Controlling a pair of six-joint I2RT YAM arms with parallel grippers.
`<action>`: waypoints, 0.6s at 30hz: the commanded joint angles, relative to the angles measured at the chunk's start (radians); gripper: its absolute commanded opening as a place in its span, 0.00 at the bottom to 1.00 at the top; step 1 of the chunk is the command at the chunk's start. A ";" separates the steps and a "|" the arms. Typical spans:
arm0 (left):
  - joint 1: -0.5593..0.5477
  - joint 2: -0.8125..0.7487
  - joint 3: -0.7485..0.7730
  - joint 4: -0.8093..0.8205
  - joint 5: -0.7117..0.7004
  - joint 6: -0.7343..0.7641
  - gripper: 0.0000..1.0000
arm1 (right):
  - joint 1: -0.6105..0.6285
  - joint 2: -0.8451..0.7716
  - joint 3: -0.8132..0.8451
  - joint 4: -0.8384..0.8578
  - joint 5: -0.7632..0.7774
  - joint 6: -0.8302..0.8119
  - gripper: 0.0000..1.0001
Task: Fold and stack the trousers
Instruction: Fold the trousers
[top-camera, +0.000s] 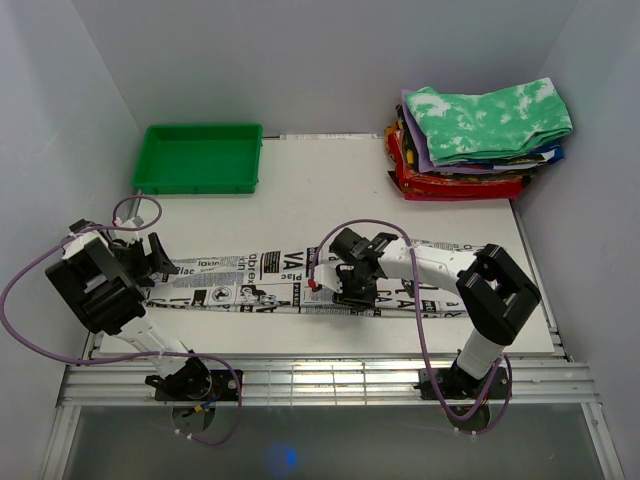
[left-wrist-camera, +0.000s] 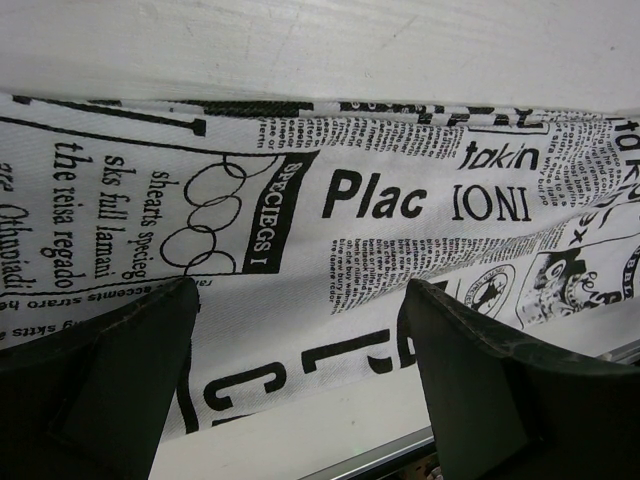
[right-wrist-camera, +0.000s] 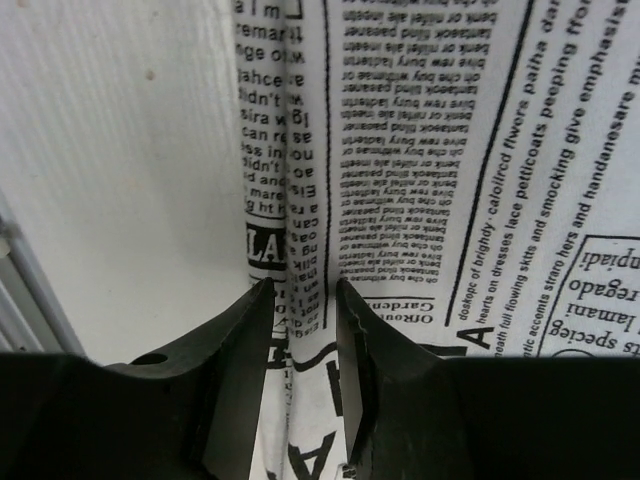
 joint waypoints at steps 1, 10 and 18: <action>0.002 0.005 -0.044 0.034 -0.112 0.028 0.98 | -0.002 -0.017 -0.009 0.086 0.055 0.026 0.37; 0.002 -0.012 -0.067 0.043 -0.116 0.025 0.98 | -0.002 -0.031 -0.060 0.106 0.078 0.013 0.34; 0.002 0.010 -0.064 0.065 -0.174 -0.007 0.98 | -0.002 -0.132 -0.090 0.039 0.059 -0.032 0.08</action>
